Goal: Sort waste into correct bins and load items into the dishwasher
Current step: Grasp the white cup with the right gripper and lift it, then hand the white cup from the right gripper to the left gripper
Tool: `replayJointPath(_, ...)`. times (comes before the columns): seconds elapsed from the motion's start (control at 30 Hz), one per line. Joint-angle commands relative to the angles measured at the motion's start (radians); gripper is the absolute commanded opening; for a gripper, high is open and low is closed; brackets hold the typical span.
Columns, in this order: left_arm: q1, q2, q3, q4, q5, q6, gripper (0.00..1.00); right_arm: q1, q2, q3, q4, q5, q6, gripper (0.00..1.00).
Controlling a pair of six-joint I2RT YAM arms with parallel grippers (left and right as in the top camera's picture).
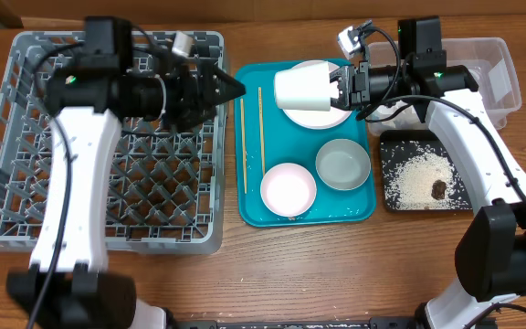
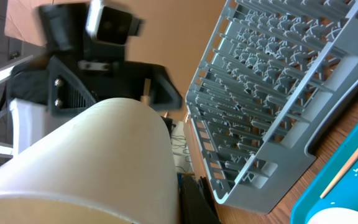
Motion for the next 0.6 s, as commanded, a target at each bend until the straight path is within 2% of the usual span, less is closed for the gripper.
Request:
replayJointPath(0.0, -0.018, 0.092, 0.014, 0.004, 0.38, -0.025, 1.0, 0.005, 0.001, -0.004, 0.007, 0.005, 0.016, 0.04)
replayJointPath(0.17, -0.048, 0.159, 0.014, 0.003, 0.496, -0.01, 0.97, 0.031, 0.001, -0.004, 0.039, 0.071, 0.064, 0.04)
replayJointPath(0.4, -0.058, 0.165, 0.014, 0.004, 0.546, -0.01, 0.98, 0.11, 0.001, -0.004, 0.143, 0.13, 0.167, 0.04)
replayJointPath(0.57, -0.057, 0.165, 0.014, 0.004, 0.55, -0.006, 0.94, 0.156, 0.001, -0.004, 0.209, 0.147, 0.227, 0.04)
